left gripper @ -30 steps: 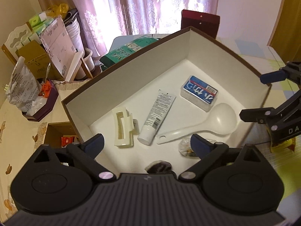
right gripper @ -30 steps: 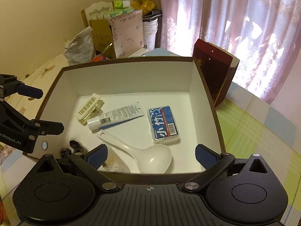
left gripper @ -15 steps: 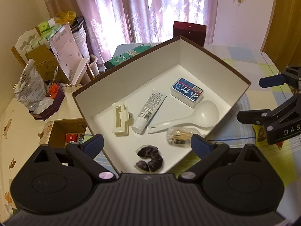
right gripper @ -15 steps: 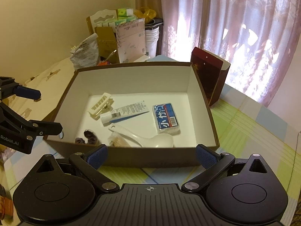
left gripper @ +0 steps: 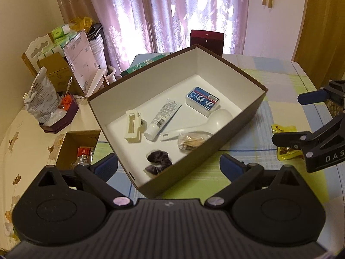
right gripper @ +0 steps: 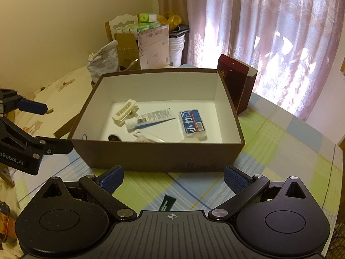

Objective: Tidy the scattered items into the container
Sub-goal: 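Withdraw both open tools from the box toward the remaining table items, then grasp the green lip gel tube with the left tool while the right tool grasps the white pill bottle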

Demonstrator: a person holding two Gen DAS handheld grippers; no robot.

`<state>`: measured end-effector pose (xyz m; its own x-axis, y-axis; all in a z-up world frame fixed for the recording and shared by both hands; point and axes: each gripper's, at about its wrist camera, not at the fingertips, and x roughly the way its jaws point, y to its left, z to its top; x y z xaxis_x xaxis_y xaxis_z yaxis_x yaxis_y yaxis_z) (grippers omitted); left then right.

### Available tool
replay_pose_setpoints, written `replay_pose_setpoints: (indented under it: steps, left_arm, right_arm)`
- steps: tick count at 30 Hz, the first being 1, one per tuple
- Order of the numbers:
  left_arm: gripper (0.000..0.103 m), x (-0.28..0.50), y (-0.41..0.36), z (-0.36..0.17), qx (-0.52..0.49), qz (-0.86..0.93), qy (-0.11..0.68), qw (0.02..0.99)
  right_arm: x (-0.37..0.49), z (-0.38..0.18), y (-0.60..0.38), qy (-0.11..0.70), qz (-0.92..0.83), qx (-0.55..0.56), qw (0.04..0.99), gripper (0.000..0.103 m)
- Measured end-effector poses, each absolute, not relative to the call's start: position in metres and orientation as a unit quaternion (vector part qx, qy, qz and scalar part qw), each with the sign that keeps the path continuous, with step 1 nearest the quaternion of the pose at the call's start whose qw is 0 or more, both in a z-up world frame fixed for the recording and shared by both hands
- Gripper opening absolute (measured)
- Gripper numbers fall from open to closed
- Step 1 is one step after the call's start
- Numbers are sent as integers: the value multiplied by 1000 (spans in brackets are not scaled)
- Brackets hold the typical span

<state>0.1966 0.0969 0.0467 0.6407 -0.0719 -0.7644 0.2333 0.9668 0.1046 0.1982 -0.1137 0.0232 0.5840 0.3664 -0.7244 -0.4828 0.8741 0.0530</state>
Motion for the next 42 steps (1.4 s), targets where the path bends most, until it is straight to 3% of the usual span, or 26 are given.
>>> replay_pose_setpoints:
  steps: [42]
  left_arm:
    - [99, 117, 76, -29, 61, -105, 479, 870]
  right_arm:
    - [103, -51, -189, 436, 148, 19, 888, 103]
